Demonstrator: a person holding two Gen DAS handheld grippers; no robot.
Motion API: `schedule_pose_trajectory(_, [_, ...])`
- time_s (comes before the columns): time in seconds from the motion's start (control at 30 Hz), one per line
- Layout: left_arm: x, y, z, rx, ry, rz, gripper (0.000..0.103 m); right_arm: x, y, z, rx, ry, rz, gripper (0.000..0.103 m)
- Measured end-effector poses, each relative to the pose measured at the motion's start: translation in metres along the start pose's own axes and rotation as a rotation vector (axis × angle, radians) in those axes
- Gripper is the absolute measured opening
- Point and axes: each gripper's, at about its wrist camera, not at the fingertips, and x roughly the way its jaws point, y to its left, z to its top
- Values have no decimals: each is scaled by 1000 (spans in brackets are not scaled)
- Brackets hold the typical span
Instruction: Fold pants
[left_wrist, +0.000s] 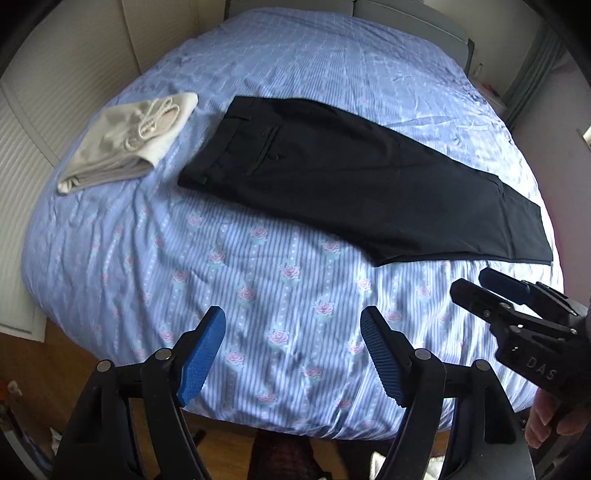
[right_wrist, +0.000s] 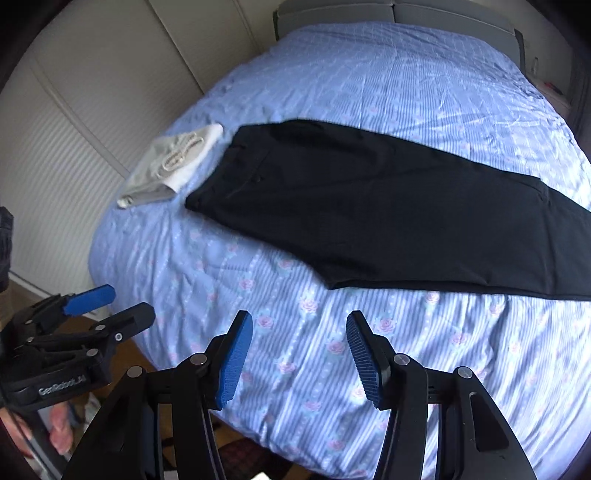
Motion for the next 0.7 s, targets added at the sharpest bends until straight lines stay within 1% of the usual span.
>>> schedule_pose_trajectory(0.07, [20,2,2,-25,28,1,75,20,-4,3,0,16,-14,54])
schedule_pose_trajectory(0.17, [46,7,2,-87,57,24,75,55,-15,6,17,55,3,53])
schedule_pose_trajectory(0.27, [66,10,1,-155,88,27,75,88,-26,8,21,93,11,49])
schedule_pose_trajectory(0.33, [76,9,2,-196,107,37,75,108,-32,9,7,114,12,48])
schedule_pose_trajectory(0.43, [81,5,2,-249,112,35,75,135,-42,11,-13,159,12,48])
schedule_pose_trajectory(0.5, [83,2,1,-266,111,42,75,149,-46,14,-24,181,20,47])
schedule_pose_trajectory(0.57, [84,0,0,-284,113,59,75,158,-46,16,-59,197,15,43])
schedule_pose_trajectory(0.6, [84,0,-1,-292,115,62,75,158,-46,18,-82,193,18,41])
schedule_pose_trajectory(0.7, [83,0,-5,-320,122,73,75,149,-40,23,-148,144,20,41])
